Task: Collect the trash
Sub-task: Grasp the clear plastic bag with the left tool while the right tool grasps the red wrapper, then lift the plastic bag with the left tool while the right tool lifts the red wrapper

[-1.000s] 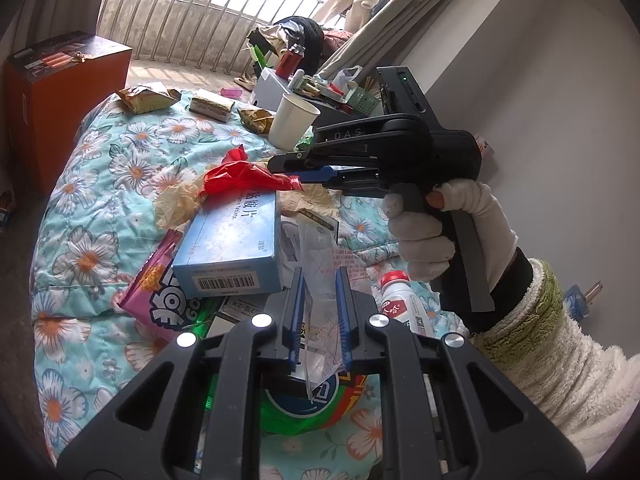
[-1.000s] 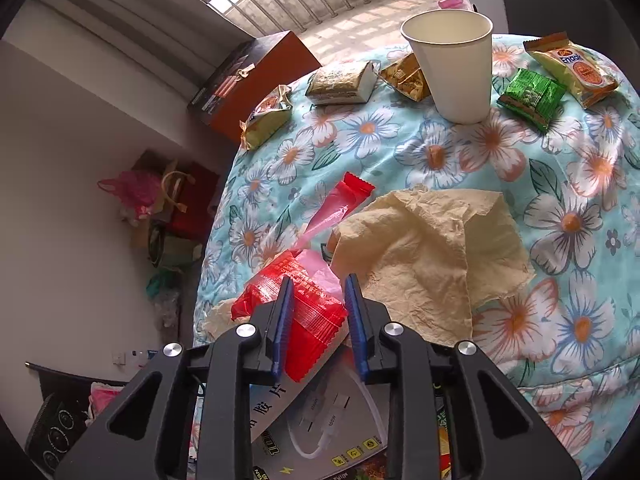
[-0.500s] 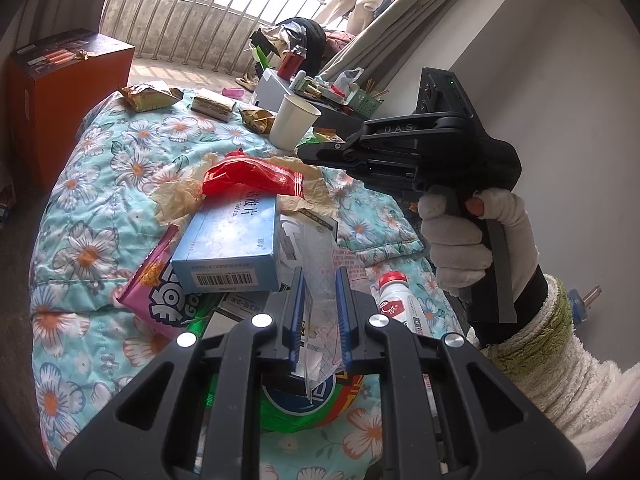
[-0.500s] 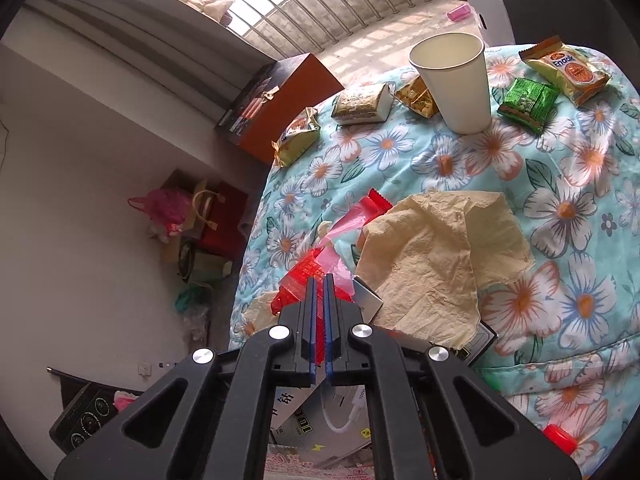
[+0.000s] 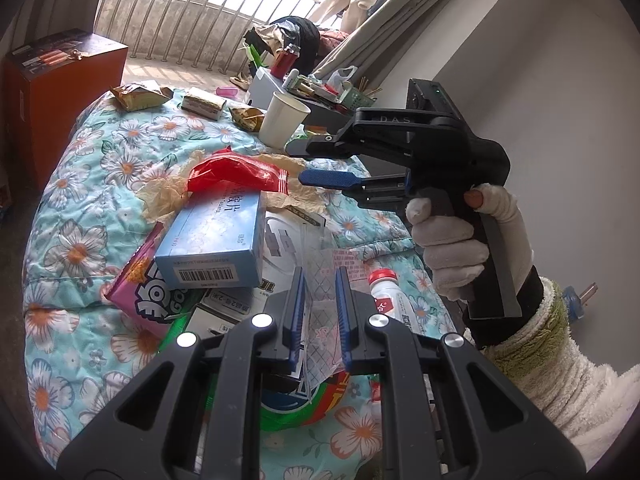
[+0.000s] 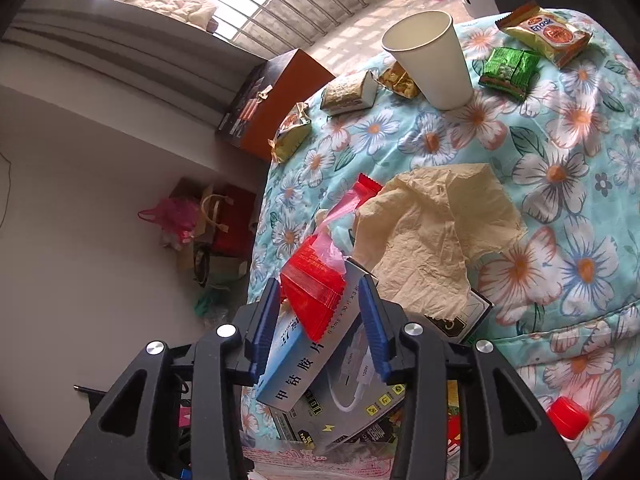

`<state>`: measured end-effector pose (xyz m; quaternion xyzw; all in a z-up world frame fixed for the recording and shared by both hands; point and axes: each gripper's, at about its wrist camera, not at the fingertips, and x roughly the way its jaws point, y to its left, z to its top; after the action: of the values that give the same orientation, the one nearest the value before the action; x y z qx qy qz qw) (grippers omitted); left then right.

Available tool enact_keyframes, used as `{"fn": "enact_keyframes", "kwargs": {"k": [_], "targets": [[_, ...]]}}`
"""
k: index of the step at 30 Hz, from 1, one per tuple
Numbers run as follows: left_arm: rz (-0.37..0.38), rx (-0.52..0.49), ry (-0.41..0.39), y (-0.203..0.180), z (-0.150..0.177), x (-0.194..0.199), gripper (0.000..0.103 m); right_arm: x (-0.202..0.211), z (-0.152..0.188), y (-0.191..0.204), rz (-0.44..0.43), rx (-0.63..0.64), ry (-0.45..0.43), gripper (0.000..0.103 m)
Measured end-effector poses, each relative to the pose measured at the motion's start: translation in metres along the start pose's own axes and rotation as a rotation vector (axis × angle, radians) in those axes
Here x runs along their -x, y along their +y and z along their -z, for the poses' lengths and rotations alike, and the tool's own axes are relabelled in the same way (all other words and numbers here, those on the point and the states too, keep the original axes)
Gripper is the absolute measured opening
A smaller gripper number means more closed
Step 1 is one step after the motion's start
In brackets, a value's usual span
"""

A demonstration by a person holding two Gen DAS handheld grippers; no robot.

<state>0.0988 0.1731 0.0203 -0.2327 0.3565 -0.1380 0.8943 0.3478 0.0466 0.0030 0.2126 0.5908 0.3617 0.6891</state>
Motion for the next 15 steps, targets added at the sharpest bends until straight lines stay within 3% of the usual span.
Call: {"fn": "enact_keyframes", "kwargs": {"k": [5,6,7,9,10,15], "targets": [[-0.004,0.002,-0.001,0.001,0.000,0.000,0.013,-0.024,-0.004,-0.011,-0.012,-0.056,0.065,0.040],[-0.005,0.004,-0.001,0.001,0.000,0.001,0.013,-0.026,-0.004,-0.011,-0.013,-0.059,0.064,0.035],[-0.005,0.006,-0.002,0.002,0.000,0.001,0.013,-0.027,-0.004,-0.011,-0.022,-0.056,0.063,0.023],[-0.006,0.007,-0.004,0.002,0.000,0.002,0.013,-0.025,-0.003,-0.010,-0.040,-0.059,0.051,0.016],[-0.007,0.008,-0.005,0.003,-0.001,0.002,0.013,-0.023,-0.002,-0.009,-0.048,-0.054,0.042,0.007],[-0.010,0.012,-0.006,0.005,-0.002,0.003,0.013,-0.008,0.000,-0.006,-0.101,-0.044,0.005,0.004]]}}
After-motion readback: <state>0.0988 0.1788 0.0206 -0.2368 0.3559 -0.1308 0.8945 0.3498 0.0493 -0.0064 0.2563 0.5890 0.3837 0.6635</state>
